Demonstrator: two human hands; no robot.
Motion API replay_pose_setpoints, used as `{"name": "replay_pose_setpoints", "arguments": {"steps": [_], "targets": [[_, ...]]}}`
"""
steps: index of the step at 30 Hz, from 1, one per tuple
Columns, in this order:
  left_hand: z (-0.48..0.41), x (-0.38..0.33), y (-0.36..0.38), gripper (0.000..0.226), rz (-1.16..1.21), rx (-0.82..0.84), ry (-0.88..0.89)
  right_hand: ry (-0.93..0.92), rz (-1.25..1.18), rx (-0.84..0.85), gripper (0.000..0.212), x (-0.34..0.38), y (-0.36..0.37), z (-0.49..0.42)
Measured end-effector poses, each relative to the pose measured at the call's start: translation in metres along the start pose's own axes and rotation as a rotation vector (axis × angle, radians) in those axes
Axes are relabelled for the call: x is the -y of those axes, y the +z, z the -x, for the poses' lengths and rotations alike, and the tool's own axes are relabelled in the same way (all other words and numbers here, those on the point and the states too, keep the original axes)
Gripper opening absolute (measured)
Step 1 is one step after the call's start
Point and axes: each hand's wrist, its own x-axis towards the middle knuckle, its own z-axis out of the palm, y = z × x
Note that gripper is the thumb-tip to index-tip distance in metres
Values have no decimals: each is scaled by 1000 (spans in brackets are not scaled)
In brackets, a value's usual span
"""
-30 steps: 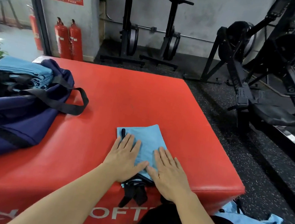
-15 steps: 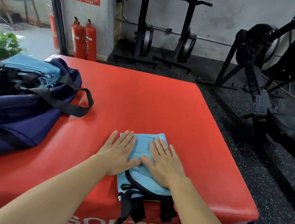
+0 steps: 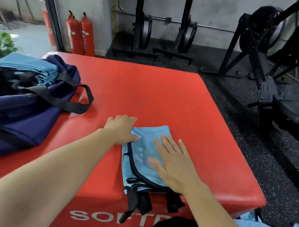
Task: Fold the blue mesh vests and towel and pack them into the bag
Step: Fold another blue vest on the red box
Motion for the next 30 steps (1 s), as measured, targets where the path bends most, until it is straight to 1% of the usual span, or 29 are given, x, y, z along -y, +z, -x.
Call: {"name": "replay_pose_setpoints", "arguments": {"steps": [2, 4, 5, 7, 11, 12, 14, 16, 17, 20, 21, 22, 24, 26, 28, 29, 30], "targets": [[-6, -2, -5, 59, 67, 40, -50, -34, 43, -43, 95, -1, 0, 13], [-9, -5, -10, 35, 118, 97, -81, -48, 59, -91, 96, -6, 5, 24], [-11, -7, -12, 27, 132, 120, -88, -48, 68, -99, 91, -8, 8, 29], [-14, -7, -13, 24, 190, 140, -82, -24, 69, -89, 83, -13, 16, 37], [-19, -5, -15, 17, 442, 99, -17, 29, 29, -59, 87, -10, 25, 41], [-20, -6, -19, 17, 483, 61, -6, 48, 19, -30, 90, -10, 25, 39], [-23, -9, -30, 14, 534, -26, 9, 89, -2, 30, 102, -10, 23, 29], [-26, -15, -42, 19, 564, -88, 29, 114, 0, 33, 114, -13, 23, 16], [-26, -18, -47, 21, 556, -109, 47, 127, 1, 35, 115, -13, 22, 10], [-12, -28, -54, 19, 504, -123, 133, 144, -64, 42, 106, -10, 19, 1], [-4, -30, -53, 17, 509, -119, 163, 150, -100, 45, 99, -11, 18, 2], [6, -32, -50, 15, 518, -118, 193, 156, -143, 25, 87, -13, 18, 3], [26, -33, -41, 19, 511, -122, 252, 186, -254, -124, 57, -23, 21, 7], [45, -32, -29, 28, 435, -104, 310, 273, -418, -301, 36, -31, 21, 12], [60, -31, -14, 39, 328, -67, 348, 349, -551, -399, 32, -32, 16, 15], [65, -31, -7, 42, 289, -62, 361, 377, -582, -424, 35, -31, 13, 16], [69, -30, 0, 43, 254, -69, 376, 407, -597, -424, 44, -29, 9, 17]]}}
